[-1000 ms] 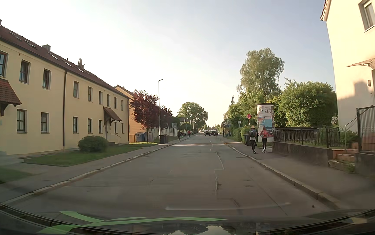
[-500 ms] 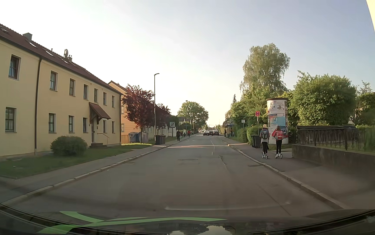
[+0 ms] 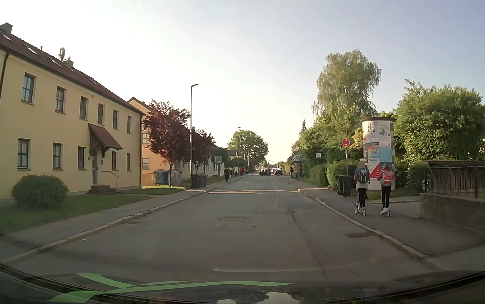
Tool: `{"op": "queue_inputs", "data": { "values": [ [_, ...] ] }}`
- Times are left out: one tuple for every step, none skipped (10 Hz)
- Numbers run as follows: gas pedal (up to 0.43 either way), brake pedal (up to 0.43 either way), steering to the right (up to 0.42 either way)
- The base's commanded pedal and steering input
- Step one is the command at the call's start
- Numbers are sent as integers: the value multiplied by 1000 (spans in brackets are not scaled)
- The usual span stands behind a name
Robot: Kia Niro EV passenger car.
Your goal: Follow the waypoints while adhering to traffic rules and regulations
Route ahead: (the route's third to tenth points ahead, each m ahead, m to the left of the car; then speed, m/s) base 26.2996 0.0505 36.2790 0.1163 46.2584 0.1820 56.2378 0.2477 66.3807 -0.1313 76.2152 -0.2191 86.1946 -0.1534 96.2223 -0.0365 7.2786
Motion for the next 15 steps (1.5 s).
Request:
{"op": "queue_inputs", "data": {
  "values": [
    [59, 0, 6],
    [47, 0, 6],
    [47, 0, 6],
    [47, 0, 5],
    [47, 0, 4],
    [39, 0, 0],
    [39, 0, -3],
    [39, 0, -4],
    [39, 0, -4],
    [39, 0, -6],
    [39, 0, -8],
    [39, 0, -9],
    [28, 0, -8],
    [28, 0, -8],
    [39, 0, -6]
  ]
}}
